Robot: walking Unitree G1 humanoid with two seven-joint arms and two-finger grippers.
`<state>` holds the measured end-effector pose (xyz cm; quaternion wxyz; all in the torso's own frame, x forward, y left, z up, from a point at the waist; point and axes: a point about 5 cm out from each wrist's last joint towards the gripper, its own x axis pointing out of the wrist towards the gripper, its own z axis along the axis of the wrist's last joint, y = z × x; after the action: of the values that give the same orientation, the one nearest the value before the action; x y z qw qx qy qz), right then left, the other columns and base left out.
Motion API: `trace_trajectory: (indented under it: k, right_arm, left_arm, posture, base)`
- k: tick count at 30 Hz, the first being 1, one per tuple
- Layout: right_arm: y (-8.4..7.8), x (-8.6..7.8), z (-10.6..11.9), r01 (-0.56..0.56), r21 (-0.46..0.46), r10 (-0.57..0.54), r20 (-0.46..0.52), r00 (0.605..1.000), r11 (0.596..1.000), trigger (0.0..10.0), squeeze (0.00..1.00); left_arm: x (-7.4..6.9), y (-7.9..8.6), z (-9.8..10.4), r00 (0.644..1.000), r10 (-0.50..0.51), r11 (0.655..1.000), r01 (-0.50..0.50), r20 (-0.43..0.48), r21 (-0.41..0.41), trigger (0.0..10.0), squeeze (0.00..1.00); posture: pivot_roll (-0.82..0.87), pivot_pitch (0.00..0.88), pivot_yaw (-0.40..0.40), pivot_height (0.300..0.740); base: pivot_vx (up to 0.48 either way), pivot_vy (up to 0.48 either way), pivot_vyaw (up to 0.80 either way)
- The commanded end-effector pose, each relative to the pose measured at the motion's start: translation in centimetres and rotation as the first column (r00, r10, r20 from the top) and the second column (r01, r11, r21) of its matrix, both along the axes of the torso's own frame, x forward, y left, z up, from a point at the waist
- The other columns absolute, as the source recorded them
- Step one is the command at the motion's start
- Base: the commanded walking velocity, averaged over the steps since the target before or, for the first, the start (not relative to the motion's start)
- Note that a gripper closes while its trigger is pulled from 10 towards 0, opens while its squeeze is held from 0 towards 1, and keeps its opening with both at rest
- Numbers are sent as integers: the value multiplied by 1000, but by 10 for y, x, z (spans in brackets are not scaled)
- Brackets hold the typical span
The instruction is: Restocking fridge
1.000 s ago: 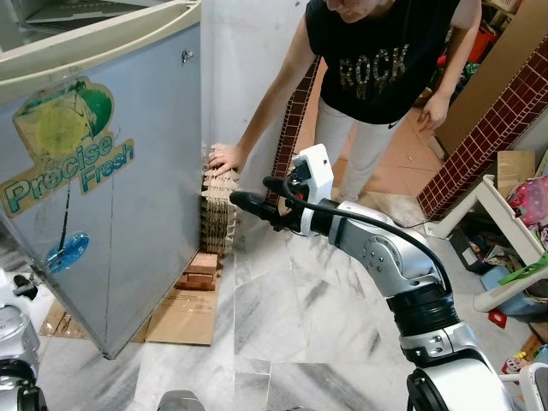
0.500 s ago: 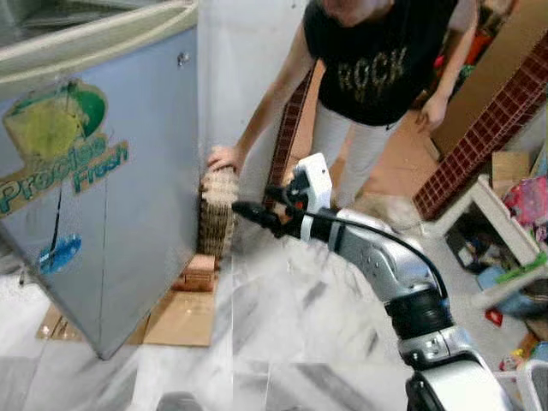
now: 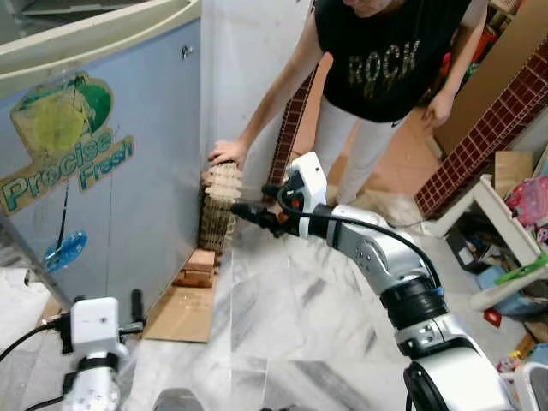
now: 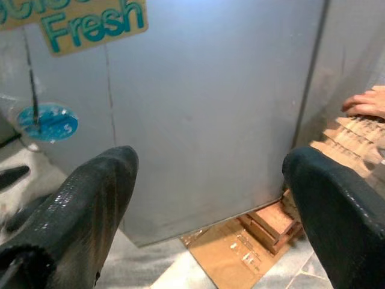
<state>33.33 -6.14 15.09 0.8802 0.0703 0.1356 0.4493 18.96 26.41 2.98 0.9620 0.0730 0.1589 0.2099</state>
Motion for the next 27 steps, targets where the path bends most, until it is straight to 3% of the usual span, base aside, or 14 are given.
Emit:
trace_trajectory:
  k: [1,5,7,9,12,17,20,27]
  right_arm:
    - [-11,2,2,40,2,-40,9,999,999,10000,0]
    - [-16,-1,-2,51,-2,-51,7,999,999,10000,0]
    - [-16,-1,-2,51,-3,-51,7,999,999,10000,0]
    - [-16,-1,-1,52,-2,-52,12,999,999,10000,0]
    - [-16,0,1,53,-1,-53,19,998,999,10000,0]
    - [-15,0,0,52,-2,-51,21,998,999,10000,0]
    - [-12,0,0,44,-1,-44,22,999,999,10000,0]
    - [-11,0,-1,40,-1,-40,20,999,999,10000,0]
  left_arm:
    - [6,29,1,992,130,991,-130,-6,-13,10000,0]
    - [37,74,17,971,238,971,-238,10,6,10000,0]
    - [42,81,23,968,250,968,-251,21,10,10000,0]
    - [53,101,40,954,295,955,-297,47,21,10000,0]
    - [58,120,57,934,345,937,-349,87,28,10000,0]
    - [45,150,70,892,438,893,-446,110,62,10000,0]
    - [23,177,80,841,527,838,-538,122,90,10000,0]
    - [14,187,82,830,542,826,-555,128,102,10000,0]
  posture:
    - [179,65,-137,740]
    - [155,62,-139,740]
    - [152,62,-138,740]
    - [145,60,-137,740]
    - [144,51,-136,740]
    - [153,46,-141,740]
    - [158,45,-141,740]
    - [167,42,-141,740]
  base:
    - [0,0,0]
    - [0,0,0]
    - [0,0,0]
    - [0,0,0]
    - [0,0,0]
    - [0,0,0]
    - [0,0,0]
    - [0,0,0]
